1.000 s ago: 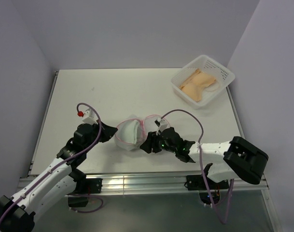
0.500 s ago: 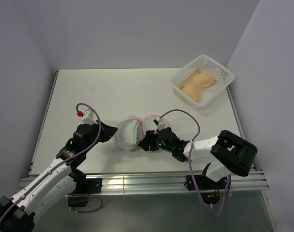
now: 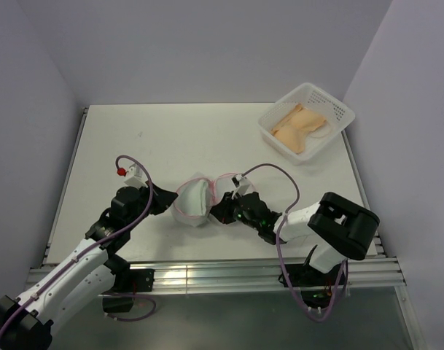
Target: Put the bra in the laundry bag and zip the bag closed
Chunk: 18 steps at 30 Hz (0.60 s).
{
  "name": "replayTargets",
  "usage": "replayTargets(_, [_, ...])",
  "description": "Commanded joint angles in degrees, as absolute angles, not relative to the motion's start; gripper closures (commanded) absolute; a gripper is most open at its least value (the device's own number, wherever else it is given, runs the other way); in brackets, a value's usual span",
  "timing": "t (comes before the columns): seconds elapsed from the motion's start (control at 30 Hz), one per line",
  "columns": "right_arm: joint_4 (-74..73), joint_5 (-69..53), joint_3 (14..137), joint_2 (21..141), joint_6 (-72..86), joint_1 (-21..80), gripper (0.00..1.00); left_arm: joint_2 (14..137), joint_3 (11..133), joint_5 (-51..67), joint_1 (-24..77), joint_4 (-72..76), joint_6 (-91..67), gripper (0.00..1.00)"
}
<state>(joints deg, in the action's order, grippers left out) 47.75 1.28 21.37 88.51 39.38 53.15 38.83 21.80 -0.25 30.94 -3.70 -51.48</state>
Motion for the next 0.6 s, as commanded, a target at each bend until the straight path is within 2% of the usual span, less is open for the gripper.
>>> replayTargets(0.0, [53.00,2.81,20.39,85.88,38.94,53.88,0.88,38.06,21.71,0.35,30.67,-1.32,-50.36,1.00])
replayTargets(0.03, [53.00,3.25,19.61,85.00,38.94,54.49,0.94,38.14,21.62,0.35,30.67,-1.23,-50.36,1.00])
replayTargets(0.13, [50.20,4.22,18.90,81.40,38.67,55.80,1.00,38.41,21.53,0.35,30.67,-0.97,-50.45,1.00])
replayTargets(0.57, [18.75,8.35,27.23,64.07,37.27,61.96,1.00,38.23,22.85,0.35,30.67,-2.37,-48.78,1.00])
